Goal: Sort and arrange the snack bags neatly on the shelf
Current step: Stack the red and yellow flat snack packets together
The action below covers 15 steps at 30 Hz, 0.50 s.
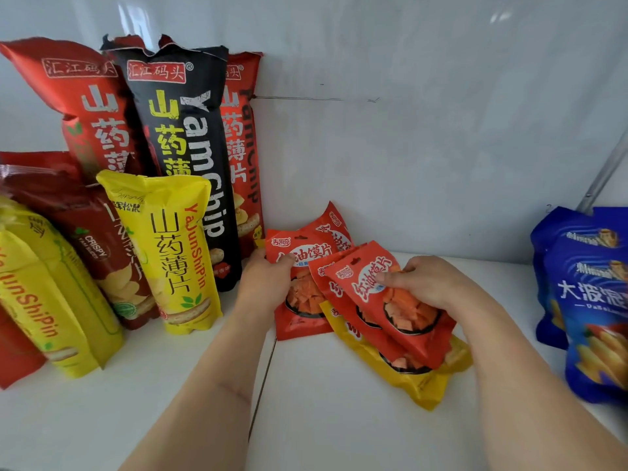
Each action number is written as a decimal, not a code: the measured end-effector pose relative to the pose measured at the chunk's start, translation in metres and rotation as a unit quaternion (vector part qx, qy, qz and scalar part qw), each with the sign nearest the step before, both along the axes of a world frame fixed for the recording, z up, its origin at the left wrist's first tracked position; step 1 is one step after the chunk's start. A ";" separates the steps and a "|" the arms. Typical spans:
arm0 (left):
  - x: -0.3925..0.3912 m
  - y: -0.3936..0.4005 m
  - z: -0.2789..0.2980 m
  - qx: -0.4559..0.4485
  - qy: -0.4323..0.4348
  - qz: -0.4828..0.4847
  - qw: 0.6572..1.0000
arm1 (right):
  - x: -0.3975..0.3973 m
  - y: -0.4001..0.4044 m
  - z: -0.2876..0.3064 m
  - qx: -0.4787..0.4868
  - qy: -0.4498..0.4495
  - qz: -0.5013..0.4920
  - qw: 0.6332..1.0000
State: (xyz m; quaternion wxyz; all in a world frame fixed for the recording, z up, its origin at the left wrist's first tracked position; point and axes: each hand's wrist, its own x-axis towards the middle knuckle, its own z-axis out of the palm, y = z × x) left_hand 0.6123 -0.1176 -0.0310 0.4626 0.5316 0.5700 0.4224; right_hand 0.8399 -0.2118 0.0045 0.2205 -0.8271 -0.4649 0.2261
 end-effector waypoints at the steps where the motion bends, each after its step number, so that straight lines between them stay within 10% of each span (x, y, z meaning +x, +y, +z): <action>1: 0.000 -0.001 0.000 -0.002 -0.004 0.000 1.000 | -0.003 0.000 0.001 -0.006 0.005 0.004 1.000; 15: -0.003 -0.009 0.002 -0.011 -0.054 -0.012 0.998 | -0.009 -0.005 0.002 0.012 0.166 -0.012 0.986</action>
